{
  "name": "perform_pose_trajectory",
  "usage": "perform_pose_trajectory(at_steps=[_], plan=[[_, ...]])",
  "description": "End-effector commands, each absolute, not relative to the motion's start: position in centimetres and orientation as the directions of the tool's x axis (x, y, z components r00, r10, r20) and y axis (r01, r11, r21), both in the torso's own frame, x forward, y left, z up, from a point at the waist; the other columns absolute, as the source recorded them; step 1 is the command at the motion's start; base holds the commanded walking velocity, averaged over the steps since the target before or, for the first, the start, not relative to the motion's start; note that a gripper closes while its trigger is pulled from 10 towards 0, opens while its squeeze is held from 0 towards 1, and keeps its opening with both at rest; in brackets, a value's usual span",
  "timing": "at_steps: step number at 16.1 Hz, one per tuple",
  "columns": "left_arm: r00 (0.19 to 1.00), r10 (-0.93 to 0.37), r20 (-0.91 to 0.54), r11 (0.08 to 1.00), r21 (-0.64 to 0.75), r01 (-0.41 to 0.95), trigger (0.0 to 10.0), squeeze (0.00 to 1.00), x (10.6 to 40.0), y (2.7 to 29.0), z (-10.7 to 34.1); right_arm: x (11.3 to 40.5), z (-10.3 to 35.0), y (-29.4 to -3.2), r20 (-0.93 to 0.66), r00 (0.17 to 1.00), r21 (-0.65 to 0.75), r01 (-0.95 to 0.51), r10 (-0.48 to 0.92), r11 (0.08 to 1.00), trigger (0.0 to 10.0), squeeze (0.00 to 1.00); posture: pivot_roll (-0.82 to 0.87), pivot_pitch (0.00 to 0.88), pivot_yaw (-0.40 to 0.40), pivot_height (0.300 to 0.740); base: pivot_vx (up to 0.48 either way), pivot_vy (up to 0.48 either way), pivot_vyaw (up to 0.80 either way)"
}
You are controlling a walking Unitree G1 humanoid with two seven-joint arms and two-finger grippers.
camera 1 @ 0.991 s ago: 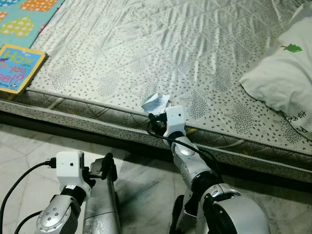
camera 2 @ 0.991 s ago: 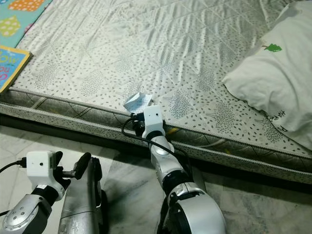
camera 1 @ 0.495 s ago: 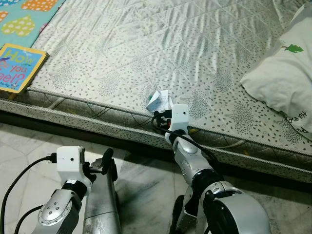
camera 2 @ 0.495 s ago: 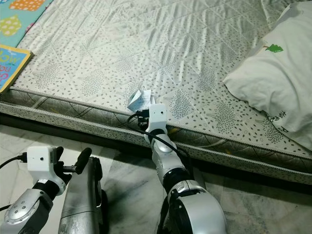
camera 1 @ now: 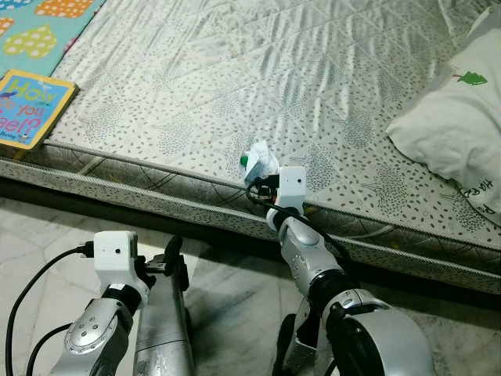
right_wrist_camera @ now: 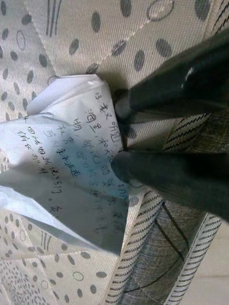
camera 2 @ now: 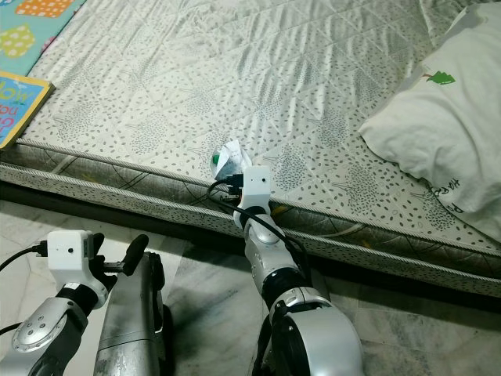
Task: Clean up the room
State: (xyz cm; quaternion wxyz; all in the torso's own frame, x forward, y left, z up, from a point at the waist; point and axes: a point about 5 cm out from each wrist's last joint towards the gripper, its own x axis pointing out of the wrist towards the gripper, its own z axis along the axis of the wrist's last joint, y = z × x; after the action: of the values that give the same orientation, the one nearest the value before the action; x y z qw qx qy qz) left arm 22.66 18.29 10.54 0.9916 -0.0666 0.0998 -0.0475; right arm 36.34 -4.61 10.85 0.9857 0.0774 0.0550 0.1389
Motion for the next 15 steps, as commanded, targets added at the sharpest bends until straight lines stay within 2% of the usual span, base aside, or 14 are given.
perform_pose_trajectory(at_steps=[1, 5, 11, 12, 13, 14, 15], plan=[[0.972, -0.091, -0.216, 0.988, -0.139, 0.062, 10.0, 0.0, 22.3, 18.7, 10.0, 35.8, 10.4, -3.1, -0.128, 0.94, 0.204, -0.288, 0.317, 0.936, 0.0, 0.0, 0.31, 0.319, -0.047, 0.531, 0.0, 0.0, 0.0], [0.974, -0.089, -0.209, 0.989, -0.135, 0.061, 10.0, 0.0, 22.6, 18.7, 10.0, 36.5, 10.9, -4.5, -0.105, 0.959, 0.195, -0.239, 0.262, 0.951, 0.0, 0.0, 0.31, 0.309, -0.046, 0.531, 0.0, 0.0, 0.0], [0.976, -0.094, -0.196, 0.989, -0.128, 0.069, 10.0, 0.0, 23.4, 18.7, 9.9, 37.7, 12.2, -8.1, -0.049, 0.986, 0.166, -0.147, 0.157, 0.975, 0.0, 0.0, 0.29, 0.279, -0.045, 0.531, 0.0, 0.0, 0.0], [0.976, -0.095, -0.194, 0.989, -0.128, 0.071, 10.0, 0.0, 23.5, 18.7, 9.9, 37.8, 12.4, -8.4, -0.036, 0.987, 0.168, -0.146, 0.154, 0.975, 0.5, 0.0, 0.29, 0.273, -0.044, 0.531, 0.0, 0.0, 0.0], [0.977, -0.096, -0.192, 0.989, -0.128, 0.072, 10.0, 0.0, 23.5, 18.7, 9.9, 37.9, 12.5, -8.5, -0.029, 0.987, 0.167, -0.148, 0.155, 0.975, 0.5, 0.0, 0.29, 0.273, -0.044, 0.531, 0.0, 0.0, 0.0], [0.977, -0.097, -0.191, 0.989, -0.129, 0.073, 10.0, 0.0, 23.6, 18.7, 9.8, 37.8, 12.5, -8.5, -0.025, 0.985, 0.175, -0.166, 0.173, 0.97, 6.9, 0.0, 0.28, 0.267, -0.044, 0.531, 0.0, 0.0, 0.0], [0.977, -0.101, -0.188, 0.988, -0.13, 0.077, 10.0, 0.0, 23.7, 18.7, 9.8, 37.6, 12.4, -8.2, -0.003, 0.975, 0.182, -0.216, 0.22, 0.959, 10.0, 1.0, 0.28, 0.258, -0.045, 0.531, 0.0, 0.0, 0.0]])
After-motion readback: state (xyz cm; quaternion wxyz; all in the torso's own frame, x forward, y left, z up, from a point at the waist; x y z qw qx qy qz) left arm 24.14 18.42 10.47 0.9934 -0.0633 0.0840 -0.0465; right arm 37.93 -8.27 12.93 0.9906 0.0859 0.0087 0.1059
